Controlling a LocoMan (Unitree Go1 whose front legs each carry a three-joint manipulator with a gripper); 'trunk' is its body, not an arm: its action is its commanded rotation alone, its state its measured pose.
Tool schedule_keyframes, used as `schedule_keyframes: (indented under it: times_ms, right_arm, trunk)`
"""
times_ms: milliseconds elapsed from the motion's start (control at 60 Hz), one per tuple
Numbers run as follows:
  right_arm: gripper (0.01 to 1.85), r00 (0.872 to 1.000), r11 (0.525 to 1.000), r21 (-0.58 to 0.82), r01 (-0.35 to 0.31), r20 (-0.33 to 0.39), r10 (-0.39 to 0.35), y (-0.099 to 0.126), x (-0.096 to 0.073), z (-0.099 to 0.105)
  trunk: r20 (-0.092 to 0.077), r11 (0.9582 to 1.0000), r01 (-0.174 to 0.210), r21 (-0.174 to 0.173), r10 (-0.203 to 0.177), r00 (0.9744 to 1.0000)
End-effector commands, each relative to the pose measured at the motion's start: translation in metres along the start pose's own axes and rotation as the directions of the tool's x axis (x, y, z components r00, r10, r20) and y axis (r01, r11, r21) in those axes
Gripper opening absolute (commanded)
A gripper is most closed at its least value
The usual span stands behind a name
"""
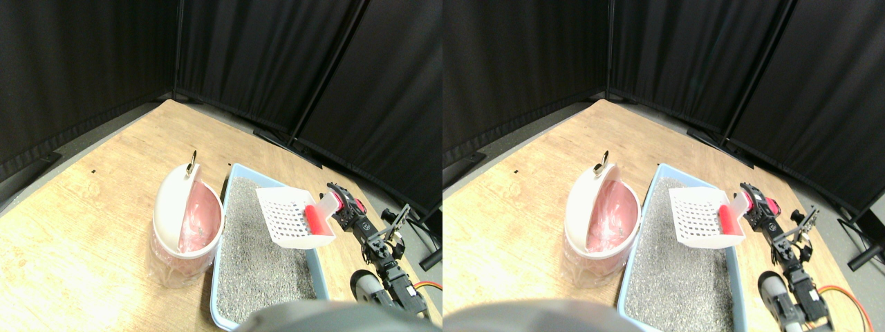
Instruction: Scoop (unimanual)
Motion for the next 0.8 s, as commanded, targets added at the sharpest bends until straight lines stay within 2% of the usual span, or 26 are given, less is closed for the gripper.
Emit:
schedule_keyframes:
  times_ms: [17, 233, 333, 583, 733, 800]
  right_arm:
    - [0.05, 0.999, 1.000, 0.000, -0.020, 0.049, 0.020, 0.003, 0.000, 0.006]
    - [0.05, 0.998, 0.998, 0.010, -0.063, 0.027, 0.063, 0.011, 0.009, 0.007]
    - [0.05, 0.999, 0.999, 0.009, -0.046, 0.007, 0.046, 0.017, 0.011, 0.008]
    - [0.05, 0.997, 0.997, 0.002, -0.081, -0.001, 0.081, 0.026, 0.022, 0.007]
    - [0.05, 0.995, 0.994, -0.039, -0.098, -0.018, 0.098, 0.030, 0.028, 0.010]
    - [0.05, 0.996, 0.995, -0.052, -0.087, -0.039, 0.085, 0.033, 0.030, 0.012]
  trunk:
    - [0.007, 0.9995, -0.031, -0.006, 0.031, 0.9995]
    - [0.014, 0.9976, -0.063, -0.027, 0.064, 0.9979]
    - [0.017, 0.9970, -0.071, -0.032, 0.072, 0.9973]
    - [0.040, 0.9944, -0.097, -0.042, 0.099, 0.9943]
    - [0.042, 0.9936, -0.104, -0.045, 0.106, 0.9935]
    - [0.042, 0.9932, -0.105, -0.049, 0.107, 0.9933]
